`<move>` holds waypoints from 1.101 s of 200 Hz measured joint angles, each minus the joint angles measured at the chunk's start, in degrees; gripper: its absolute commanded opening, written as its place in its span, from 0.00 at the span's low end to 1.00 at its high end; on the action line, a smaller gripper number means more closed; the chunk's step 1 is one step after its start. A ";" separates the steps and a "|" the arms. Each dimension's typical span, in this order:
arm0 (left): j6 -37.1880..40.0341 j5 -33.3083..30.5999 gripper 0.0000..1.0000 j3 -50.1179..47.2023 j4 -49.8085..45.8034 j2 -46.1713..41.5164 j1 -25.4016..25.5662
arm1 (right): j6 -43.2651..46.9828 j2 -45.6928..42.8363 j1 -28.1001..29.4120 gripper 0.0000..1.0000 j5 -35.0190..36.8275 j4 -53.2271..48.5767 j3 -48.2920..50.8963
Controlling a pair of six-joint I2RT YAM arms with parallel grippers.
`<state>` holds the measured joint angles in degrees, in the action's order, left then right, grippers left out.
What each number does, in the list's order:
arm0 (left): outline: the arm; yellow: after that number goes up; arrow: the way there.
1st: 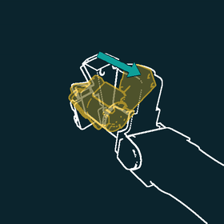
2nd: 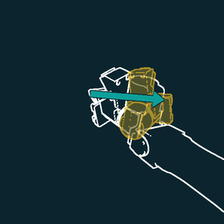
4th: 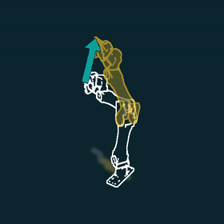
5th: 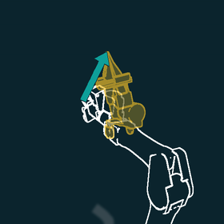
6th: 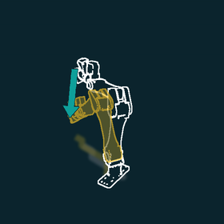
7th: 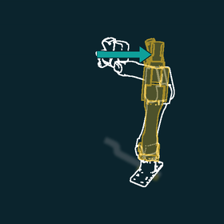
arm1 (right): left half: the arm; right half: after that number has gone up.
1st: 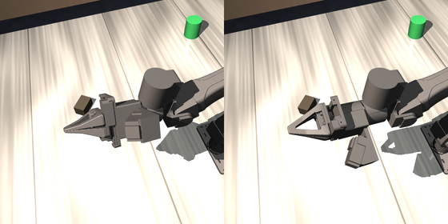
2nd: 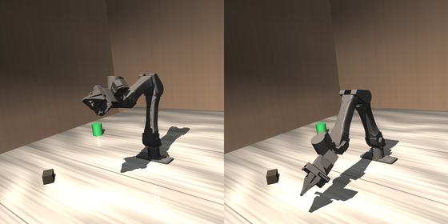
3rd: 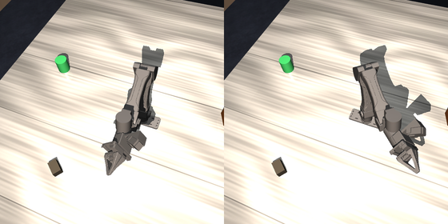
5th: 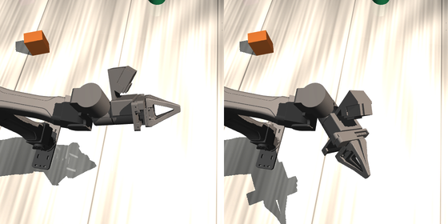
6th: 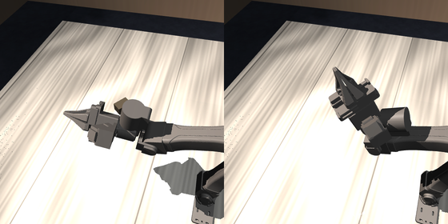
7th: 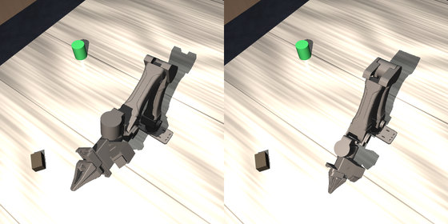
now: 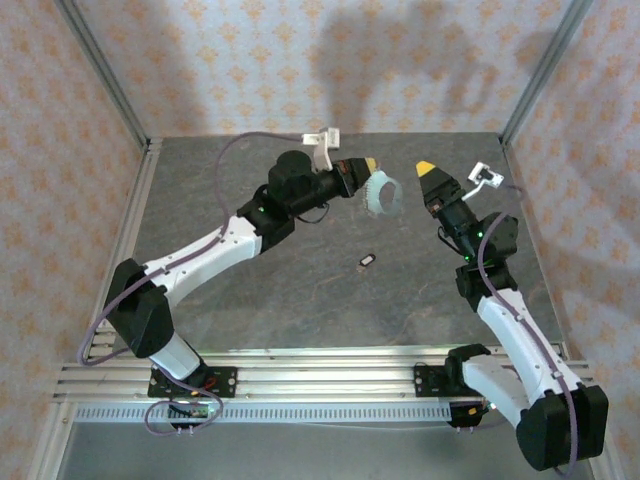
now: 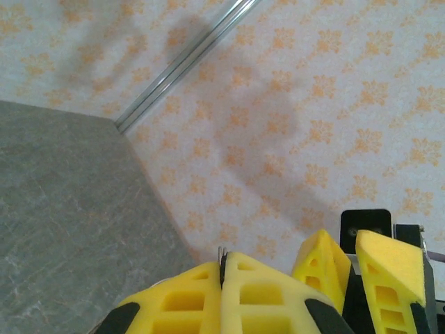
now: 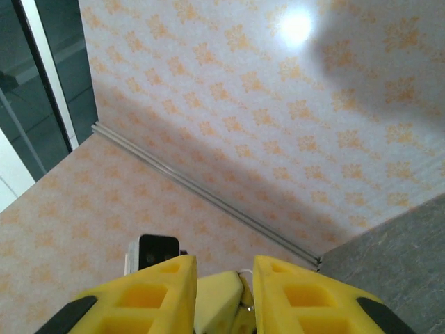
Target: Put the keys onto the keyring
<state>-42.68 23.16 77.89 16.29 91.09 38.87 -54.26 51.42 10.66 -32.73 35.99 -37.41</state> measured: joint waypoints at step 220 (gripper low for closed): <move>7.82 22.95 0.00 7.69 -5.62 3.21 -4.66 | 0.09 12.22 2.93 0.30 -15.13 8.24 -6.71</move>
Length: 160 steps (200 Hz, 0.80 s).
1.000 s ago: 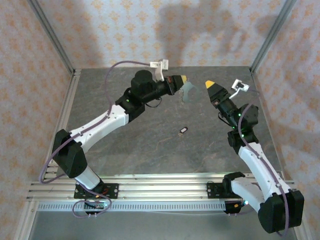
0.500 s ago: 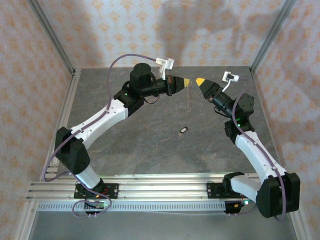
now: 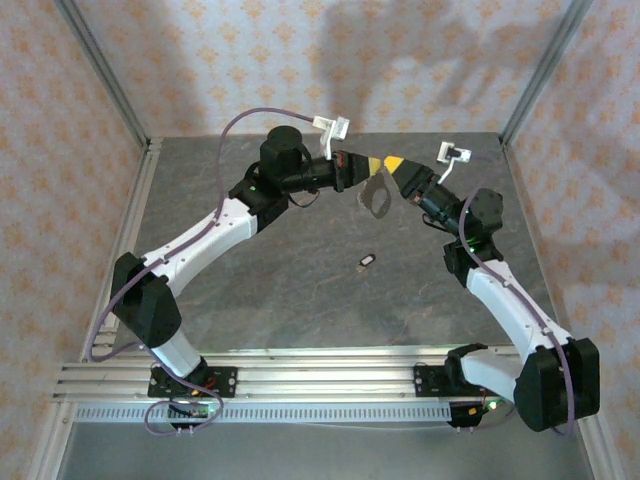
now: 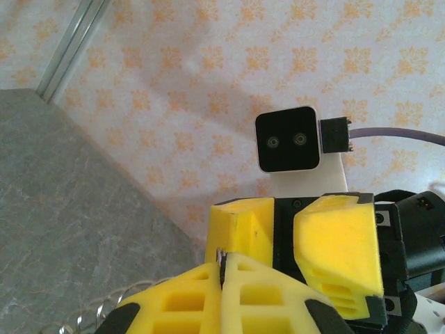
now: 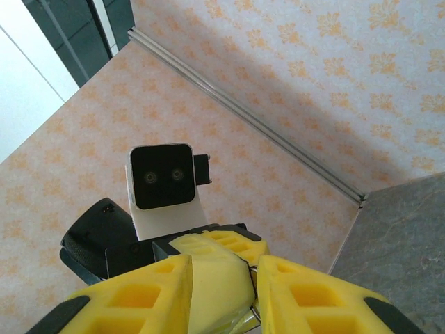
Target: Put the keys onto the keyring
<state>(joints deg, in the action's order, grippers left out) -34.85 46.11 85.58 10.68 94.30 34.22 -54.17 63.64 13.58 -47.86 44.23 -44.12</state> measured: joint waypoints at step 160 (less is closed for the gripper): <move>-0.20 0.02 0.00 0.00 0.26 0.00 -0.09 | 0.22 -1.01 -0.59 0.29 3.26 -0.70 2.05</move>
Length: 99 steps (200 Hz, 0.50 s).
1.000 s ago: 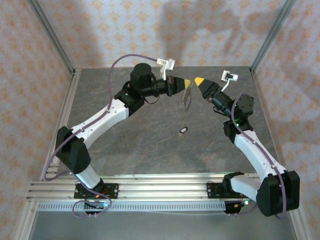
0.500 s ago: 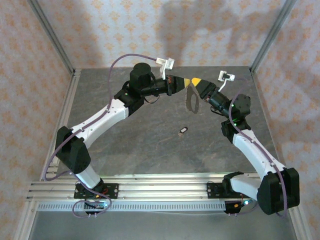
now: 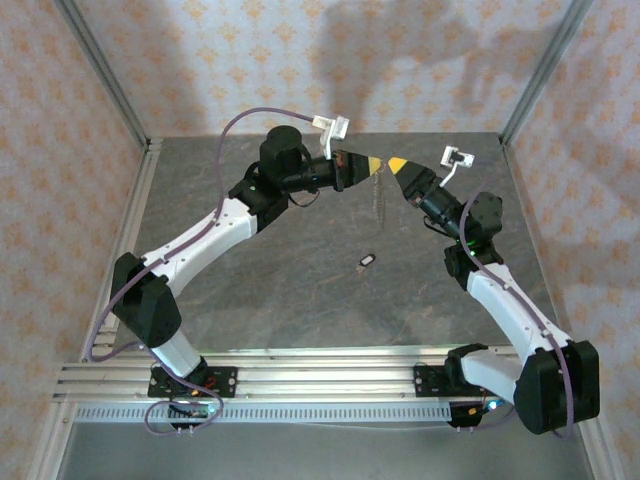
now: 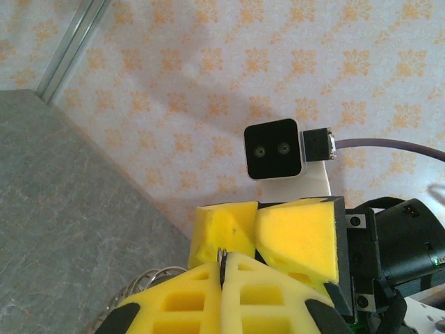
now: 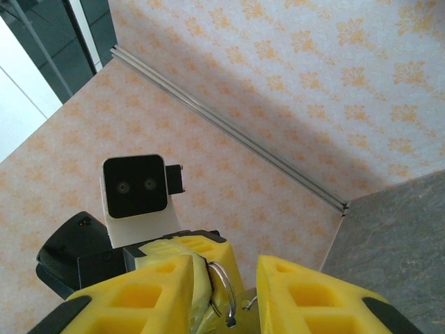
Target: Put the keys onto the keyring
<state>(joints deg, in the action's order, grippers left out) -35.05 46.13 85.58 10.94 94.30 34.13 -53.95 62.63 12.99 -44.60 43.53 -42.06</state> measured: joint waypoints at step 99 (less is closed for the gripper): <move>-0.09 0.00 0.00 0.00 0.42 0.00 -0.02 | 0.00 1.51 2.36 0.03 -0.20 1.57 0.00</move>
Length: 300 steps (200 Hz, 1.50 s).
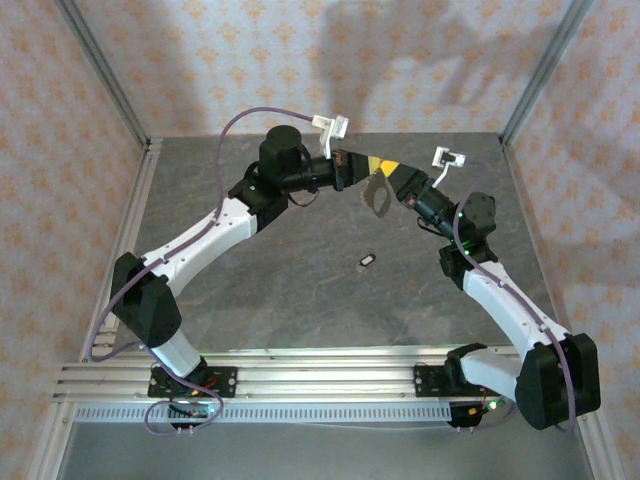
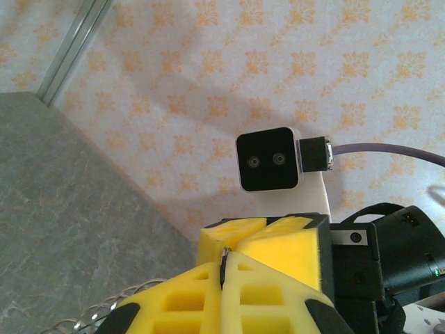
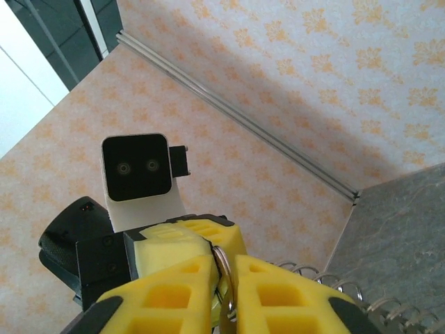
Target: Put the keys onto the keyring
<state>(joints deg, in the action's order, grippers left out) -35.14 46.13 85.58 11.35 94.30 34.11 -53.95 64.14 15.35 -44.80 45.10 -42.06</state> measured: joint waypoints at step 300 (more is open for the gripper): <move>-16.04 -26.93 0.34 -15.56 14.69 -3.89 6.03 | -5.03 0.52 2.89 0.00 11.65 2.54 5.55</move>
<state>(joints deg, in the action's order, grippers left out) -51.18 19.20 70.02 26.04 90.41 40.14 -58.98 64.66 18.24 -33.15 47.64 -36.51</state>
